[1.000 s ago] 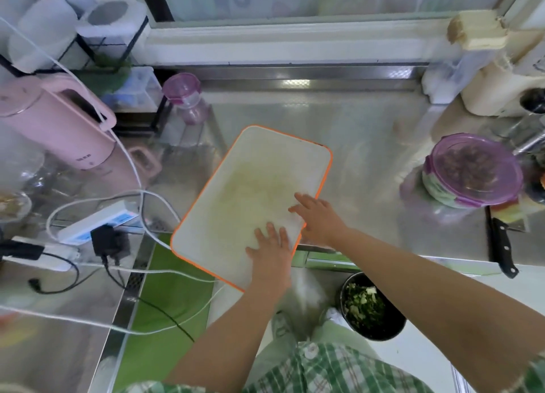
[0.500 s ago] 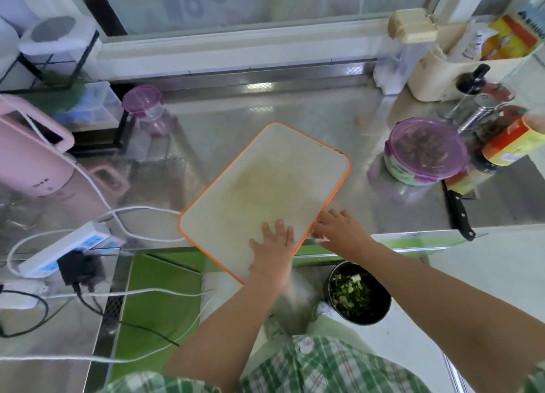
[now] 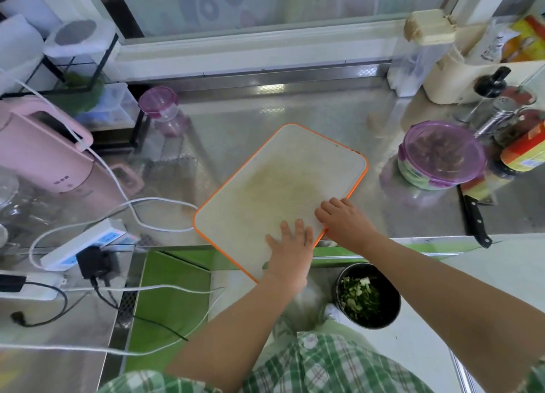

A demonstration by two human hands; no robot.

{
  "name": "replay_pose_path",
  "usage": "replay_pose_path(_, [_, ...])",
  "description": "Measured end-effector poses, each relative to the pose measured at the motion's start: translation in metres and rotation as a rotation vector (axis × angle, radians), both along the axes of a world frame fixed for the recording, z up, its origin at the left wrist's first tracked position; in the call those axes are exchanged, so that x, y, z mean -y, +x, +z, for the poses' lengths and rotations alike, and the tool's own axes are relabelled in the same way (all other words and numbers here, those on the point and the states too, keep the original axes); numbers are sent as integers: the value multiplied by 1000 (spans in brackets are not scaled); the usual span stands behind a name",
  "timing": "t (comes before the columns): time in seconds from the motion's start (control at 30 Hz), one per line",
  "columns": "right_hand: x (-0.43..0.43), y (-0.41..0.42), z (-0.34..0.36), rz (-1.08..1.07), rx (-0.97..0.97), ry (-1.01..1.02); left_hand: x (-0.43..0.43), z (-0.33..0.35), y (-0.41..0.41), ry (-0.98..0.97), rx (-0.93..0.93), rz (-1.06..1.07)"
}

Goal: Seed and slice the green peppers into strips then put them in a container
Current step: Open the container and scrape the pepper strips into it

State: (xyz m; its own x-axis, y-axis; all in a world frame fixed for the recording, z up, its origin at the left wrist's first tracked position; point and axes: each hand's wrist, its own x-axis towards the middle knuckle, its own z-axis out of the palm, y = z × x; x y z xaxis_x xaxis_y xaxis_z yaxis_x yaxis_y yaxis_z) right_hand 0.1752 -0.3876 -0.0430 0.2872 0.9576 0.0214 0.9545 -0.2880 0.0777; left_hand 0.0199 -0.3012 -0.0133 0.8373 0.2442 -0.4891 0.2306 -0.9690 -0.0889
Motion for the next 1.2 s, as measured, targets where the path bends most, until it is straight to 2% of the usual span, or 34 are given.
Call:
replay_pose_path(0.23, [-2,5,12,71,32,-31,-8,9,6,-30,16,-72])
replay_pose_path(0.47, [-5,-11,22,80,-42,29,-67,10,10,-32,12,-314])
replay_pose_path(0.7, [-30,-26,13,65,-137,-19,-86,-4,7,89,-6,-251])
replay_pose_path(0.93, [-53,-47,-6,71,-192,-63,-109,-22,-9,131,-36,-175])
replay_pose_path(1.1, [-53,-48,-8,-29,-306,-108,-114,-19,-6,42,-28,-89])
replay_pose_path(1.2, [-55,-49,-5,-130,-305,-180,-114,-19,-6,19,-5,-59])
